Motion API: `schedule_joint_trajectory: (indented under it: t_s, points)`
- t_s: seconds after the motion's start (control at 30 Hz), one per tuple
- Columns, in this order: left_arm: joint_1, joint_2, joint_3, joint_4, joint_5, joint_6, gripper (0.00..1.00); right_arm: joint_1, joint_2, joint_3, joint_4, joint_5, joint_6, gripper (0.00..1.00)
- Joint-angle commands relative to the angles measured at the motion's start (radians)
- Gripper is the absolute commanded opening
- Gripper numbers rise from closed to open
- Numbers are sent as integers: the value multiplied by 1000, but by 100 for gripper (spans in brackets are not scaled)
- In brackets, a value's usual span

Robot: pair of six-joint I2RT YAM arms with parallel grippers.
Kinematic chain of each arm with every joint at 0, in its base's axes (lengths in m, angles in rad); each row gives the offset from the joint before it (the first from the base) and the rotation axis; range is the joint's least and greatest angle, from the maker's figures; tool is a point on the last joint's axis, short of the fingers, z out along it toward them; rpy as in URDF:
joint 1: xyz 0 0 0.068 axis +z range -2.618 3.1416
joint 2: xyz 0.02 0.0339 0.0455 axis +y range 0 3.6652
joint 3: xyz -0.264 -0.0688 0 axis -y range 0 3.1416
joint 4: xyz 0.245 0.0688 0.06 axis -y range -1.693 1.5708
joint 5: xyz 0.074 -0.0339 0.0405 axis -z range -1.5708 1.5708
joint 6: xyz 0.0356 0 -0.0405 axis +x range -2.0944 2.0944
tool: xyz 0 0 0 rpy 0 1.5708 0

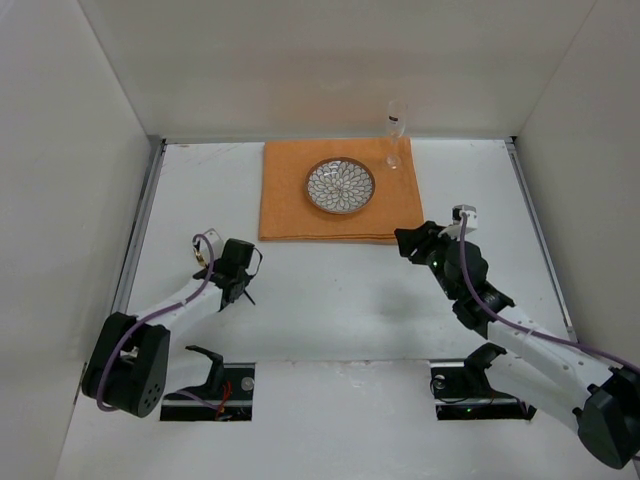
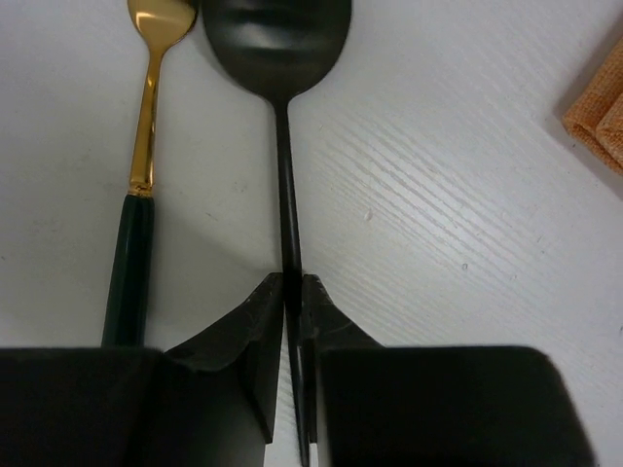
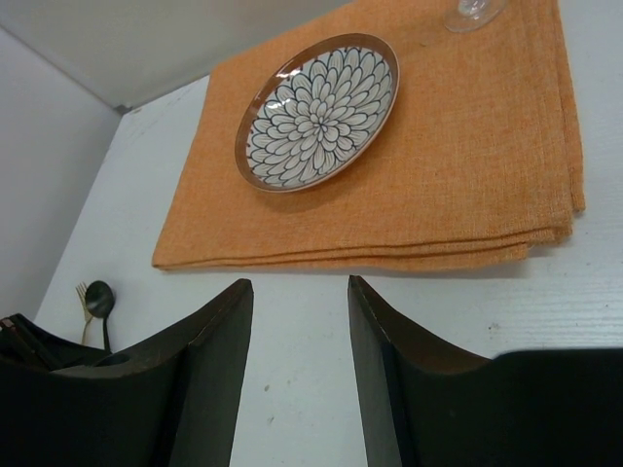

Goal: Set the dinner table for one person

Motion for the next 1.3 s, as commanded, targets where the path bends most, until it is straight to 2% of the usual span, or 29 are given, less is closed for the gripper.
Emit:
schedule_joint_trajectory:
  t_s: [0.0,0.23,0.33,0.47,0.6,0.77,0.87,1.0,1.07,1.2,1.27]
  points:
    - [8,10,-31,-5,50,-12,6,-8,-18,-6,35,14,8,50]
    - [-12,-186,-20,-19,29,34,1,-13,-10,-8,37,14,14,50]
    - [-39,-276,39,-72,10,57,0,-19,-8,-8,37,14,17,50]
    - [-125,-306,150,-111,-19,99,0,-28,-22,-12,35,17,25,50]
    - [-246,-225,274,-67,-36,117,0,-66,-25,-20,18,22,55,50]
    - [-384,10,433,98,-17,145,0,-108,-18,-26,8,5,75,50]
    - [-398,73,467,105,-31,145,0,-110,-13,-23,-3,2,75,50]
    - [-391,83,408,47,-33,113,1,-110,-8,-23,-3,1,75,50]
    - [-403,76,363,9,-51,64,5,-110,8,-17,-3,-1,75,50]
    - [-436,84,302,-65,-85,-33,28,-105,42,-4,1,-1,71,50]
    - [-473,108,293,-105,-88,-96,33,-105,50,-3,3,-1,71,50]
